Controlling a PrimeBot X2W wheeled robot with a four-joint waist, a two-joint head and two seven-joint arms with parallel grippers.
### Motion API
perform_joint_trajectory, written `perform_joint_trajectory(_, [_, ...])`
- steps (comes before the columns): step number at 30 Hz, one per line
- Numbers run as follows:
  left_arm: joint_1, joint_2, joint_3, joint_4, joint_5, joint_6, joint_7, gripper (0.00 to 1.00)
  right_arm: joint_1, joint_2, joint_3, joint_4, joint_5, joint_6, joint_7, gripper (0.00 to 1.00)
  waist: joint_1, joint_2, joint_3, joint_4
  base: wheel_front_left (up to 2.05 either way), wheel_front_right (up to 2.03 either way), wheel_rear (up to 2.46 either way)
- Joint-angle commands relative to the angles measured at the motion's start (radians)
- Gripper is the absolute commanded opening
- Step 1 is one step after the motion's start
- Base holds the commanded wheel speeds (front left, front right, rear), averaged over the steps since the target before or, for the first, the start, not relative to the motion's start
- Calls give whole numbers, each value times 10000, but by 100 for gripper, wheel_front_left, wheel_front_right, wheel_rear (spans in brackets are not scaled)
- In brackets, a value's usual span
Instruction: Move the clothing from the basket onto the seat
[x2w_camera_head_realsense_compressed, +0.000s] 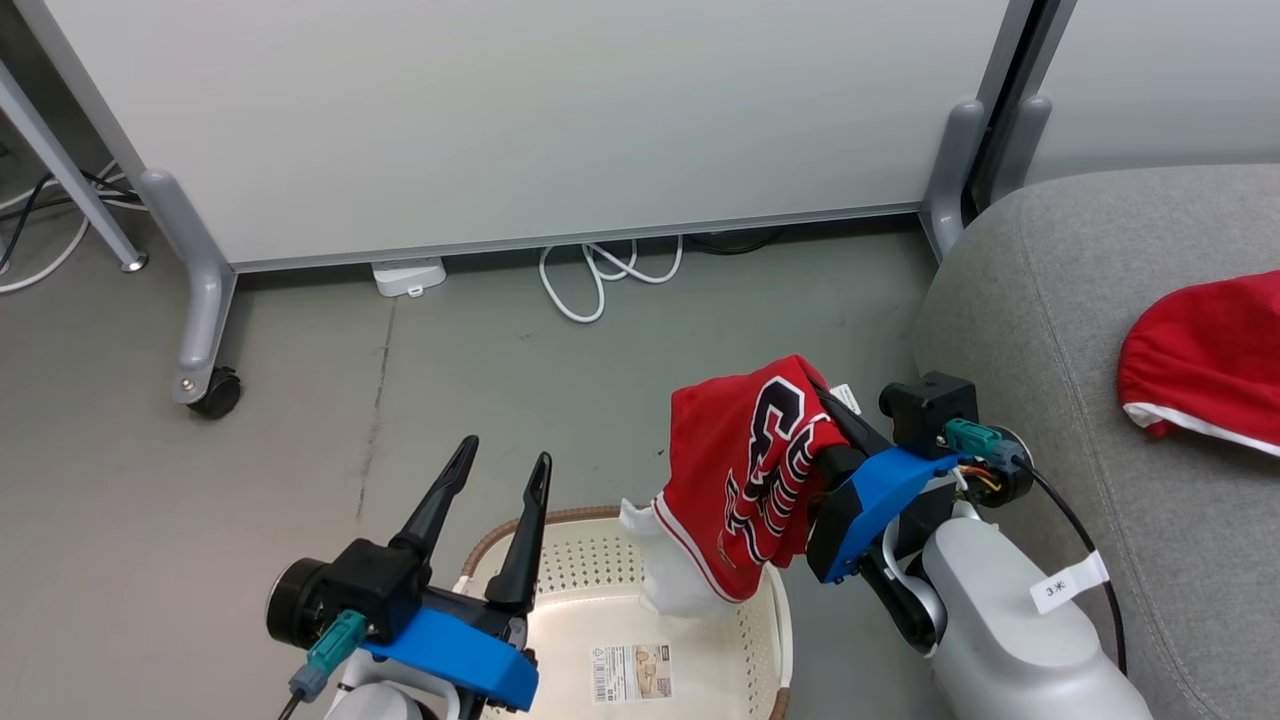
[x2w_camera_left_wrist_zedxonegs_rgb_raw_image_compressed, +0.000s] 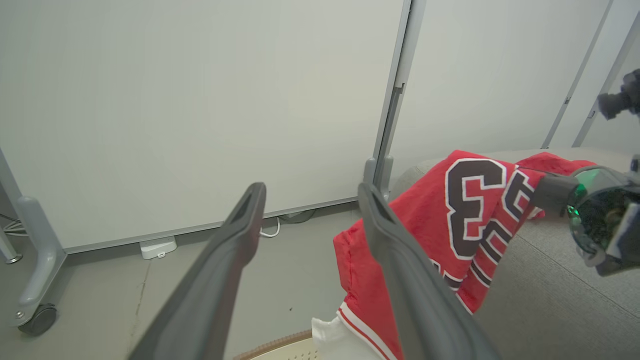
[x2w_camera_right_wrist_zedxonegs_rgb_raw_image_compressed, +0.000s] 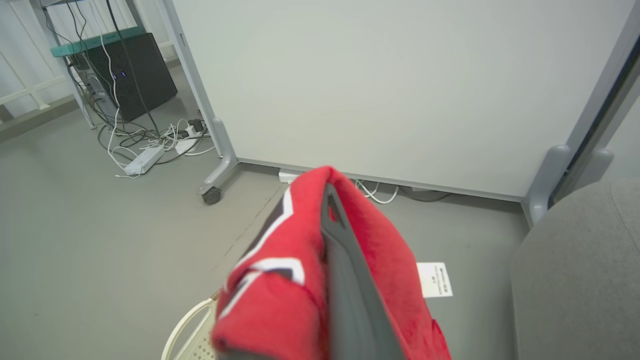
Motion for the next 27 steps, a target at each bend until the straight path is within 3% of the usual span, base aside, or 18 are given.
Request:
perform_joint_trajectory(1, [99,-118,253,-79,178,-92,-24,100,131,-15,-58,-92,-71,5,35,0,0,0,-15,-17,0,0,0])
perform_joint_trajectory(13, [384,-599,1146,-15,857,-433,-24,100,335,-15,-97,-477,-71,5,151,0,0,0,71,-500,0,0,0])
perform_joint_trajectory(27, [280,-573,1198,-47,1066,-522,-25,100,480,-15,150,-1029,155,5,212,0,0,0,390,-2497,0,0,0])
